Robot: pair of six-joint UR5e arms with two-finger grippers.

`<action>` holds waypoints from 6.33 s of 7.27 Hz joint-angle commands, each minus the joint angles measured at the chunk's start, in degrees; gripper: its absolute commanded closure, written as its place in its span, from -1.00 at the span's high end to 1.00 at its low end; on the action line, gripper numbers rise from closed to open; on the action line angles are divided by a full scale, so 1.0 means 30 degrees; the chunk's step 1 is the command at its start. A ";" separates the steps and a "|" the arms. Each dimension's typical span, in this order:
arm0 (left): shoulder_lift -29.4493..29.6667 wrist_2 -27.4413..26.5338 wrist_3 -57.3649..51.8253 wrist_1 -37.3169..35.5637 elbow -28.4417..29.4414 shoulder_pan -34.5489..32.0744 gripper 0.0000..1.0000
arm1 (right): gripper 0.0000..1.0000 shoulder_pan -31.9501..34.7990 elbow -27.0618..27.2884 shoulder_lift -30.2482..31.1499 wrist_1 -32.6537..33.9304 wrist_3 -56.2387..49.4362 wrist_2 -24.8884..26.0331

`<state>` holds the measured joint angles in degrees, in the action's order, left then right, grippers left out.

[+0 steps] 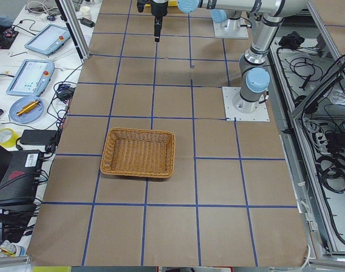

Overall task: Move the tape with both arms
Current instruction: 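Reach the right gripper down into the yellow basket over the tape roll, then grasp the yellow tape roll with the right gripper and lift it, then carry the tape roll to the table center and lower it, then release the tape roll and raise the right gripper away, then reach the left gripper over the tape roll and lower onto it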

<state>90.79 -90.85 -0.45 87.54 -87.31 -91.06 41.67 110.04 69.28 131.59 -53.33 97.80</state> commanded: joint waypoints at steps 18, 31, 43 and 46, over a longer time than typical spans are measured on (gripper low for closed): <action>-0.0116 -0.0069 -0.0171 -0.0175 0.0068 0.0030 1.00 | -1.00 2.2787 -0.8410 -0.4136 -0.3495 3.4735 -0.4789; 0.1838 0.0047 0.1000 -0.1894 -0.0106 -0.2574 1.00 | 1.00 1.7149 -0.8032 0.4133 -1.4105 2.4003 -0.2160; 1.0460 0.1338 0.4459 -1.3183 -0.2772 -0.5801 -0.83 | 1.00 1.6434 -0.7736 0.6319 -1.4360 2.2287 -0.2483; 0.9613 0.1219 0.4370 -1.2341 -0.2337 -0.5365 -1.00 | 1.00 1.6404 -0.7707 0.6642 -1.4302 2.1008 -0.2396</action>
<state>120.69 -87.17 12.76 48.96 -95.09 -108.06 90.90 86.94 88.90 88.54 12.22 90.41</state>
